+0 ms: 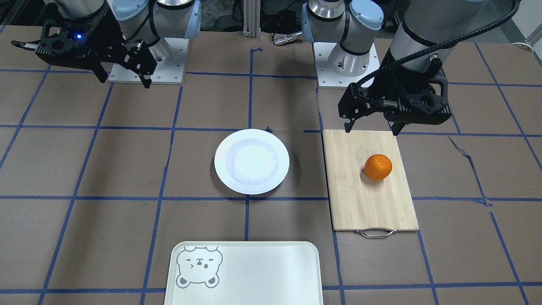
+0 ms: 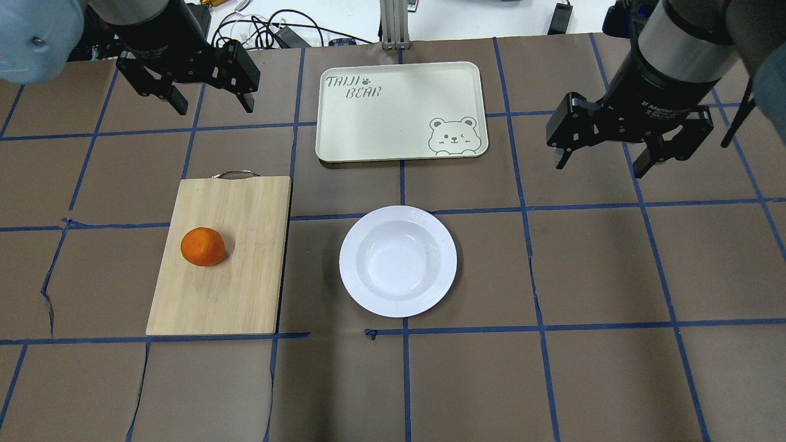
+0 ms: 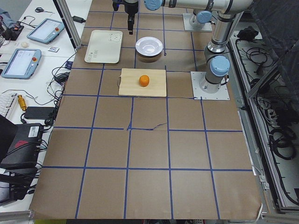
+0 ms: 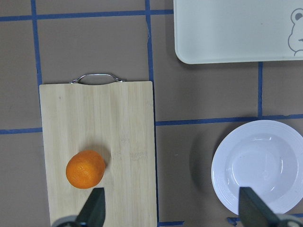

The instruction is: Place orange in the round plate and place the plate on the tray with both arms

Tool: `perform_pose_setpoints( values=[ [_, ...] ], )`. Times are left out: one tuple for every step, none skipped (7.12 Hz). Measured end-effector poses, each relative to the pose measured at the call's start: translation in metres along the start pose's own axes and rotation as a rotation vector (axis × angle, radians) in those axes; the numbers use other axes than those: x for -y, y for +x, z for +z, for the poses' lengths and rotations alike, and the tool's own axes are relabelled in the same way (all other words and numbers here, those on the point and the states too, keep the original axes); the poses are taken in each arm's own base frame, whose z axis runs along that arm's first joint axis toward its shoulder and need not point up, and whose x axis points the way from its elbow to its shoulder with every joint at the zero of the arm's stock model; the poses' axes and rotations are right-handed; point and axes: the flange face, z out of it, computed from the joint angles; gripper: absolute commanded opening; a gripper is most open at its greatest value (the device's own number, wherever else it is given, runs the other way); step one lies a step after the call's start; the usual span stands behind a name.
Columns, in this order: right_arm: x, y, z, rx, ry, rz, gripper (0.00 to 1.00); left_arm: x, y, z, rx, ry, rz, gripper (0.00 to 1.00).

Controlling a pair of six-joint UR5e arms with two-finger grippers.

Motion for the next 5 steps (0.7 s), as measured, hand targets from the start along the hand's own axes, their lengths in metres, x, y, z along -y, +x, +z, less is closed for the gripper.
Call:
perform_pose_setpoints(
  values=[
    [-0.001, -0.0013, 0.0001, -0.008, 0.001, -0.008, 1.0, 0.0, 0.0, 0.0, 0.0, 0.0, 0.0, 1.0],
    [-0.0015, -0.0022, 0.0, -0.012, 0.003, -0.017, 1.0, 0.0, 0.0, 0.0, 0.0, 0.0, 0.0, 1.0],
    [-0.0016, -0.0025, -0.0001, -0.013, 0.004, -0.018, 1.0, 0.0, 0.0, 0.0, 0.0, 0.0, 0.0, 1.0],
    [-0.0016, -0.0026, -0.0001, -0.014, 0.004, -0.015, 1.0, 0.0, 0.0, -0.0001, 0.0, 0.0, 0.0, 1.0],
    [-0.0016, -0.0025, -0.0001, -0.015, 0.005, -0.013, 1.0, 0.0, 0.0, 0.0, 0.0, 0.0, 0.0, 1.0]
  ],
)
